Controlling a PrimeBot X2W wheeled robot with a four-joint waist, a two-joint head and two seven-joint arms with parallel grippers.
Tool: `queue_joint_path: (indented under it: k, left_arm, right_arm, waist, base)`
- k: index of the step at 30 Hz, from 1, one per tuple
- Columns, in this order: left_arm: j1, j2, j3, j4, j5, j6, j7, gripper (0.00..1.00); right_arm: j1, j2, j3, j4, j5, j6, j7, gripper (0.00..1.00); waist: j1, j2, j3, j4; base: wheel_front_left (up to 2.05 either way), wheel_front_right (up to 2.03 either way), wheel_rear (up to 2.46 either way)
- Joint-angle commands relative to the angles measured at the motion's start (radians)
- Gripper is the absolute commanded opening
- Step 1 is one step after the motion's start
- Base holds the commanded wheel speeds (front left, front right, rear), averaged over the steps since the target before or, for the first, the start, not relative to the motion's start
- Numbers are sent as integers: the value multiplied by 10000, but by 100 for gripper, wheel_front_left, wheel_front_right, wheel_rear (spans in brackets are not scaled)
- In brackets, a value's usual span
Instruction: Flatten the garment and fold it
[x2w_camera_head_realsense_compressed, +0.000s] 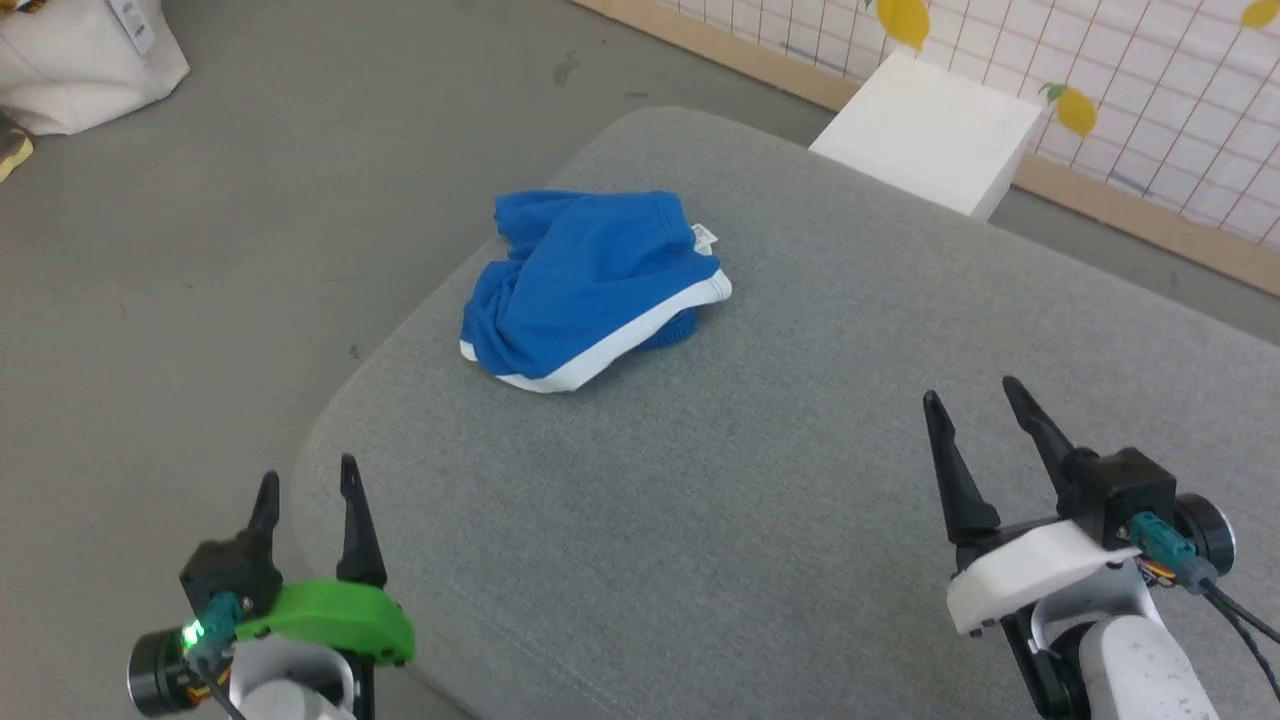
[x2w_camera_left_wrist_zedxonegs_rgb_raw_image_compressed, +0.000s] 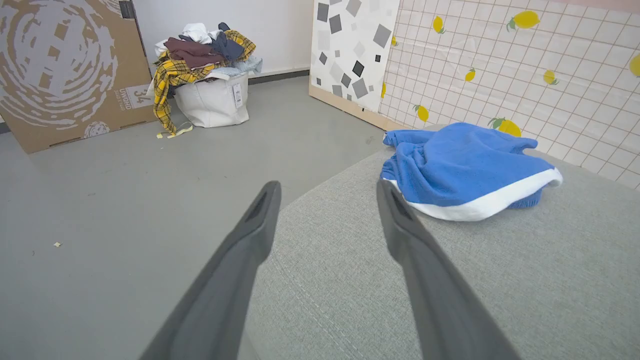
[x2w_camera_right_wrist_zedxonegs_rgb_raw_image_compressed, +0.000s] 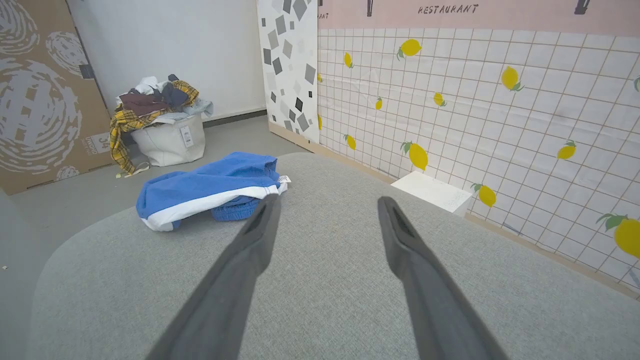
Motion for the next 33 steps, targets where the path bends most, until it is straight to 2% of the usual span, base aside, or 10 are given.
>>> queue_joint_path:
  k: [1,7,19,25,33]
  left_arm:
    - [-360,111,31,114,-168,-78,-97,100]
    - [-1758,383,94,613,-725,-602,532,100]
    - [-5894,804,481,2595,-2496,-1544,3064,100]
    - [-7084,1039,719,4028,-3262,-1460,4872,100]
    - [-7111,1325,334,5579,-3399,-1160,7393,100]
  right_arm:
    - [-261,3,24,-45,-8,-17,8,100]
    - [-898,3,309,-433,-424,-17,282,100]
    - [-2020,-55,687,-1211,-1444,-17,886,100]
    - [-2440,-151,916,-1393,-1438,-17,913,100]
    - [-2471,-126,914,-1190,-1400,-17,684,100]
  waist:
    - [0,0,230,-21]
    - [0,0,1417,-776]
    - [0,0,4519,-2346]
    - [0,0,5275,-2929]
    - [0,0,5373,-3378]
  base:
    - [0,0,0]
    - [0,0,0]
    - [0,0,0]
    - [0,0,0]
    - [0,0,0]
